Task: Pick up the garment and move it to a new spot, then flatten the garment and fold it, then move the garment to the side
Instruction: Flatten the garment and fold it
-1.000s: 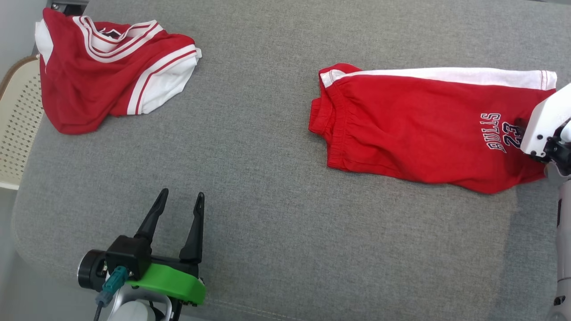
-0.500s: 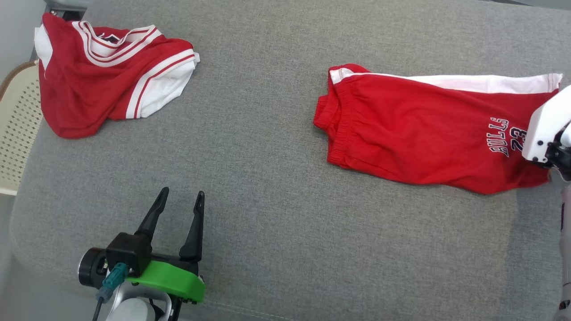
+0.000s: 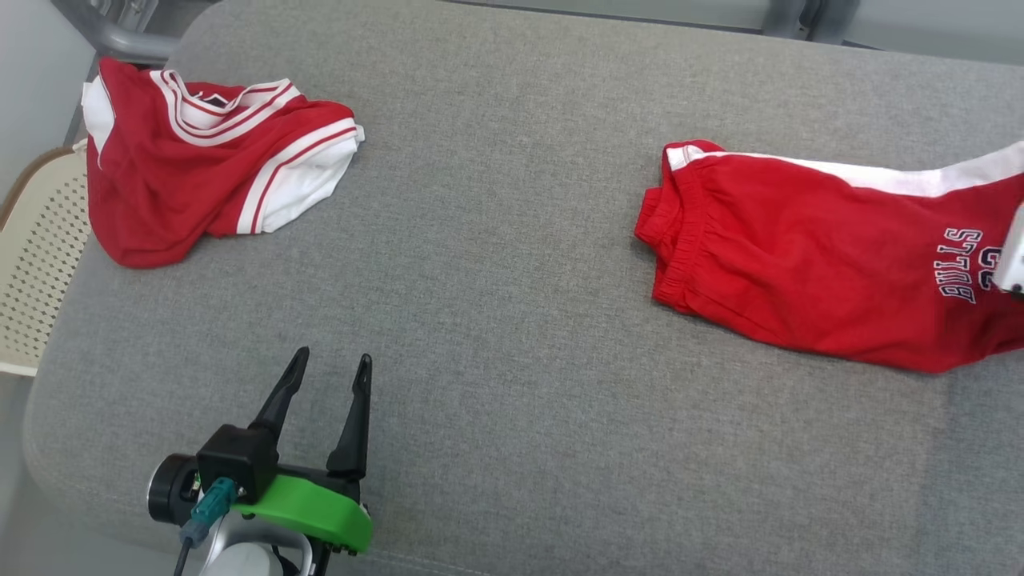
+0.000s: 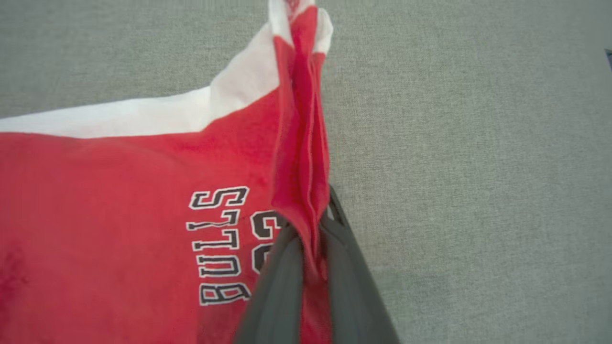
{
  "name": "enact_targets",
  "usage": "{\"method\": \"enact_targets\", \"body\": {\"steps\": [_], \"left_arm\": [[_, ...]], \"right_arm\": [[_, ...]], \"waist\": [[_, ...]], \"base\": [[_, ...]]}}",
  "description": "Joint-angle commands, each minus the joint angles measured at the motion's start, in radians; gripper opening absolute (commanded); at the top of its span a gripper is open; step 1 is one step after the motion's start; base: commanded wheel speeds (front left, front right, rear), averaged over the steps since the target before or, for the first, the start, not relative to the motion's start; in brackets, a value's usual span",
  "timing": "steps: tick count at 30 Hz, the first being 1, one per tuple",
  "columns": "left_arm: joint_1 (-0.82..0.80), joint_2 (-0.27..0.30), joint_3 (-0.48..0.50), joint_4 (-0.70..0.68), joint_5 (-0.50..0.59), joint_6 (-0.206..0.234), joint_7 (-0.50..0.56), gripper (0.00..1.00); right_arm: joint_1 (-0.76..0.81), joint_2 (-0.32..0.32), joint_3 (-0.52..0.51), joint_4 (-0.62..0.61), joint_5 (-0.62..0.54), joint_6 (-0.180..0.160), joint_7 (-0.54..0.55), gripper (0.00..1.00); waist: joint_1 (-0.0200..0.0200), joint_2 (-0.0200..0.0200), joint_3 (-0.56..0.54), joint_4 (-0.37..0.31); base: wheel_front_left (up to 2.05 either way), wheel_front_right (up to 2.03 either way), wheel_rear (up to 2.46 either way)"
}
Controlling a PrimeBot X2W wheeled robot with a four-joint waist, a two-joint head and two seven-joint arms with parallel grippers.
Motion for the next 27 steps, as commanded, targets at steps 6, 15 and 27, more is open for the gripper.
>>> {"method": "enact_targets", "body": {"steps": [6, 15, 27], "left_arm": [[0.015, 0.003, -0.003, 0.02, -0.012, 0.0, -0.006, 1.0], [0.032, 0.005, -0.01, 0.026, -0.019, -0.002, -0.008, 1.0], [0.056, 0.0, -0.02, 0.022, -0.029, 0.008, -0.009, 1.0]], "right_arm": [[-0.039, 0.108, 0.062, -0.035, 0.146, -0.001, 0.081, 0.0], [-0.072, 0.185, 0.137, 0.007, 0.227, -0.001, 0.094, 0.0], [-0.142, 0.226, 0.119, 0.192, 0.185, -0.001, 0.001, 0.0]], "waist": [[0.0, -0.0001, -0.047, 0.013], [0.0, -0.0001, -0.087, 0.067], [0.0, -0.0001, -0.093, 0.137]], "base": [[0.0, 0.0, 0.0], [0.0, 0.0, 0.0], [0.0, 0.0, 0.0]]}}
